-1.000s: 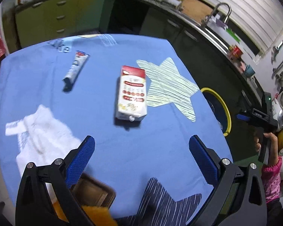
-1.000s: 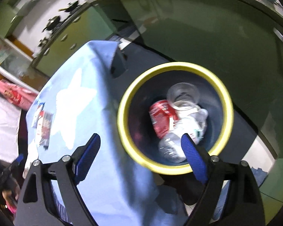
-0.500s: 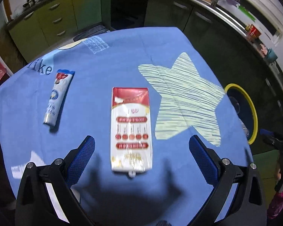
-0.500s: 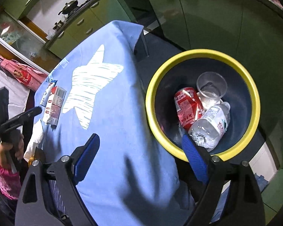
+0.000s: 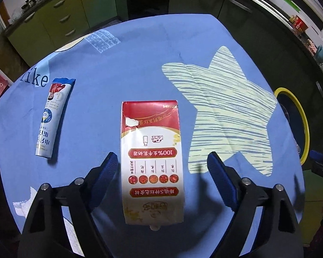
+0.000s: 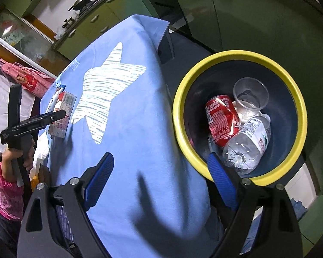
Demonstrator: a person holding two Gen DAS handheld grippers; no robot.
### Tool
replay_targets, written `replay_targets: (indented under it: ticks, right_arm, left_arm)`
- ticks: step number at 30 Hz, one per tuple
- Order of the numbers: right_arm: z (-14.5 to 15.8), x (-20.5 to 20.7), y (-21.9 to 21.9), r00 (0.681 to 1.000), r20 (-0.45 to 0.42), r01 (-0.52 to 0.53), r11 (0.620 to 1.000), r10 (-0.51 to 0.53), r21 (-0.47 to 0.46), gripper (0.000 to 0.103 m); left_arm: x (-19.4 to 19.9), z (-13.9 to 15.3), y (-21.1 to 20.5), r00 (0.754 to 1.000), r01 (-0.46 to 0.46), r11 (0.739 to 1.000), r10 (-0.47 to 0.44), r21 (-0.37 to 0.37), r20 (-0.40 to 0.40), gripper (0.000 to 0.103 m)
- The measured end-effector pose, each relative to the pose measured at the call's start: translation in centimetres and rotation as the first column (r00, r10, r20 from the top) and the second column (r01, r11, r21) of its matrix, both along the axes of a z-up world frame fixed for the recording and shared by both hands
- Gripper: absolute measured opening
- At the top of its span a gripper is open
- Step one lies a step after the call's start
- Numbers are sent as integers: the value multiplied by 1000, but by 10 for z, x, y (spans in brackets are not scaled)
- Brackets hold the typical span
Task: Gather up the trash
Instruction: 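Grasp the red-and-white milk carton with the left gripper, then carry the milk carton over the bin and open the left gripper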
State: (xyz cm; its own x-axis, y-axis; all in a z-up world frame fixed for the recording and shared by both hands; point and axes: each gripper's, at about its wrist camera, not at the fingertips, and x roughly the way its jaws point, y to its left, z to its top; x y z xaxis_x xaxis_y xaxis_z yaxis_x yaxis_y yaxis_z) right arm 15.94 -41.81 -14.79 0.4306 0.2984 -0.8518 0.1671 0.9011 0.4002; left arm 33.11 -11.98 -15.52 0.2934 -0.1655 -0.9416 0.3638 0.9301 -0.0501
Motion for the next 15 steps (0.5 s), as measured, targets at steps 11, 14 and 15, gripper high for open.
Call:
replay_targets:
  ticks: [11,14,15]
  right_arm:
    - [1,0,1,1000,-2,-3,1000,3,-2,84]
    - [0,0,1,1000,-5,-3,1000,3,1,84]
    - [0,0,1,1000,-6,-2,1000,3,2,84]
  left_arm:
    - [1,-16,5,1000,7,1000,-7,7,-28,60]
    - [3,-19,5,1000,12,1000,-12,8,-23,55]
    - [2,-19,5,1000,15,1000,-15,6,-24,55]
